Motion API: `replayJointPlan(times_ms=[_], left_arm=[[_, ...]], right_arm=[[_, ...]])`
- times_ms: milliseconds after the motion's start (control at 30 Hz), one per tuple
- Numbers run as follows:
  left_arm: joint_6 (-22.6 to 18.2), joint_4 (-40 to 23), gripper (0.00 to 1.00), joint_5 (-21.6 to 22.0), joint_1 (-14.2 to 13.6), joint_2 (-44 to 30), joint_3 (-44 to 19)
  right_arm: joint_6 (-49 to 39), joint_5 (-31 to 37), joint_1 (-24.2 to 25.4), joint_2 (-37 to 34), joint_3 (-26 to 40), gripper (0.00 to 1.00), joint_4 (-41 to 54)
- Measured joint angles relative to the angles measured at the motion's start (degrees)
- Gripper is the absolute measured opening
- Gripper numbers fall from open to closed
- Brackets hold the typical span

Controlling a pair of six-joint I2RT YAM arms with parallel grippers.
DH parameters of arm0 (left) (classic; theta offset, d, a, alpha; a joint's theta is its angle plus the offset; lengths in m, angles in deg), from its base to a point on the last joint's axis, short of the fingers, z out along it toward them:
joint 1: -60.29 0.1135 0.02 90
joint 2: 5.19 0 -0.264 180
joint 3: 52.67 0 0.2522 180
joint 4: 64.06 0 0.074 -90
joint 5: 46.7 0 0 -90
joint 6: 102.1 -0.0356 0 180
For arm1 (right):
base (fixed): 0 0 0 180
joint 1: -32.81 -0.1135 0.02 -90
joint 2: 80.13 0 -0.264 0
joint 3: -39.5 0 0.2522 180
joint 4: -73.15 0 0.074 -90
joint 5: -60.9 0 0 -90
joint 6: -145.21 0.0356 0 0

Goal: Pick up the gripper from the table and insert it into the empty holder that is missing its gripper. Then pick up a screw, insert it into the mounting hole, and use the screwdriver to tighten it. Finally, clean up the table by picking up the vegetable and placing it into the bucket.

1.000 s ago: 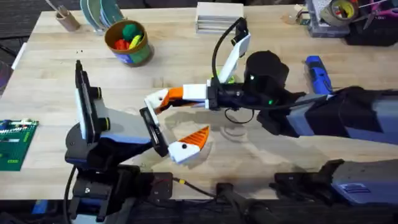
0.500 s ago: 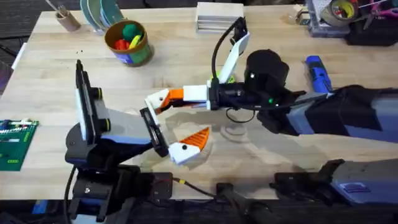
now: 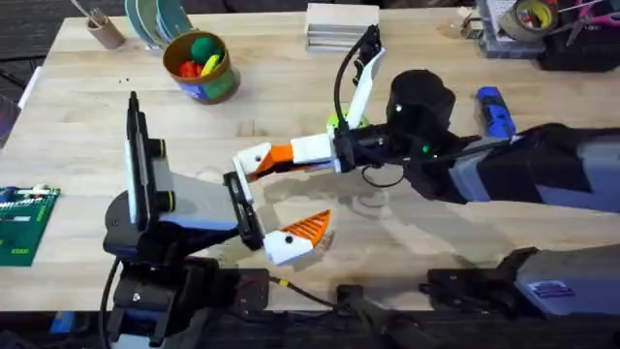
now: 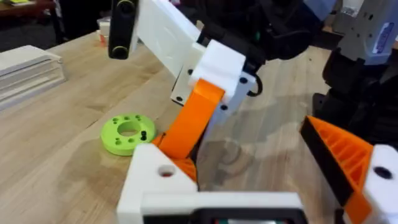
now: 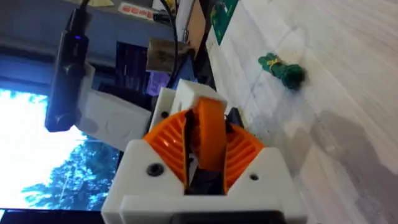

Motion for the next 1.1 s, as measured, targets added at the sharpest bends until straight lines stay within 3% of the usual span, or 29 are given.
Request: replayJointPlan(times_ms=[467, 767, 1100], left_arm=[[-0.87, -0.34, 0.992, -2.55, -0.88, 0.0, -0.11], [-1.79, -1.15, 0.993, -7.89, -2.91, 0.0, -0.15], [-2.01, -1.39, 0.993, -9.36, -2.91, 0.0, -0.15]], right_arm=[[0.0, -5.41, 1.13, -0.15, 0.11, 0.373, 0.07], [0.02, -9.96, -0.8, -0.65, 0.55, 0.467, 0.24], [0.02, -10.16, -1.04, -0.89, 0.66, 0.704, 0.42]])
